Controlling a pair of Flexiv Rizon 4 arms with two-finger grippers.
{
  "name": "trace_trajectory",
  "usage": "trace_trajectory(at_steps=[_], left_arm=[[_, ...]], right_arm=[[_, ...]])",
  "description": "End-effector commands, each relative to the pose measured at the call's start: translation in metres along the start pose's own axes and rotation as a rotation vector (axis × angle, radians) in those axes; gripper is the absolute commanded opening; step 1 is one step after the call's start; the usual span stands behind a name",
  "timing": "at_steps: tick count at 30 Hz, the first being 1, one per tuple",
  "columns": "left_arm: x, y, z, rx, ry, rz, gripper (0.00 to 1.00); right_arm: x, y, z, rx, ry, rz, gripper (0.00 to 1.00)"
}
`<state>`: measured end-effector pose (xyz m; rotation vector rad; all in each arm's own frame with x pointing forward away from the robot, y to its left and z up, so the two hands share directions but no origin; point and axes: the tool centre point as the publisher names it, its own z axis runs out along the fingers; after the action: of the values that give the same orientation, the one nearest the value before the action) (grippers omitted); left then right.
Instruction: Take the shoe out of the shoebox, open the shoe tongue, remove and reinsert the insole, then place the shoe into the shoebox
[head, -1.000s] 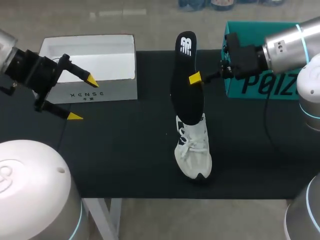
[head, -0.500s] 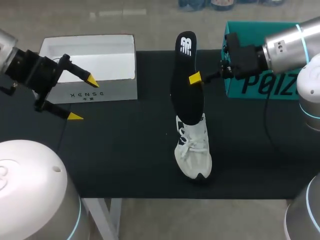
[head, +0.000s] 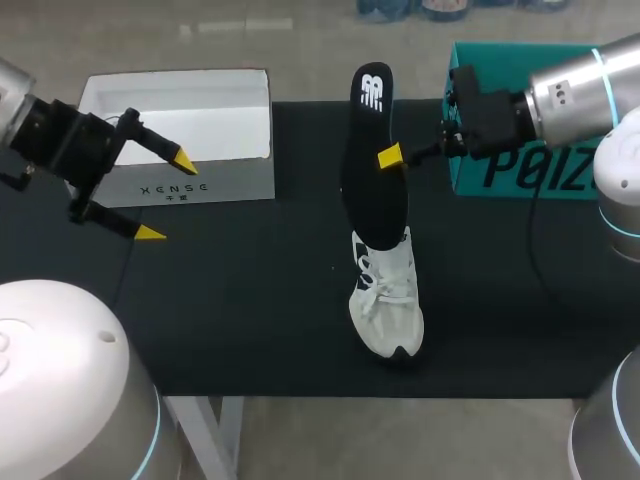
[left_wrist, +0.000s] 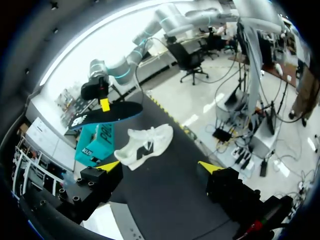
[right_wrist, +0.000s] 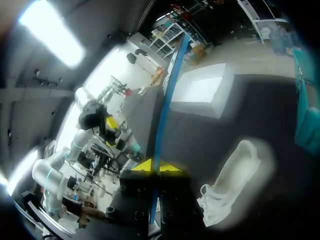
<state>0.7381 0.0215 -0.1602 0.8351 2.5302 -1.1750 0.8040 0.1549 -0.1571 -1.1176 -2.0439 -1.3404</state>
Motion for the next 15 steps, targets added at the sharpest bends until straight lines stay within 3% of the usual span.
trace_trajectory(at_steps=[1, 6, 15], left_arm=[[0.001, 0.000, 0.000, -0.003, 0.001, 0.000, 1.00], [0.001, 0.000, 0.000, -0.003, 0.001, 0.000, 1.00], [0.001, 0.000, 0.000, -0.003, 0.001, 0.000, 1.00]], right_arm=[[0.000, 0.000, 0.001, 0.002, -0.003, 0.001, 0.00], [0.000, 0.000, 0.001, 0.002, -0.003, 0.001, 0.00], [-0.049, 0.045, 0.023, -0.004, 0.015, 0.017, 0.00]])
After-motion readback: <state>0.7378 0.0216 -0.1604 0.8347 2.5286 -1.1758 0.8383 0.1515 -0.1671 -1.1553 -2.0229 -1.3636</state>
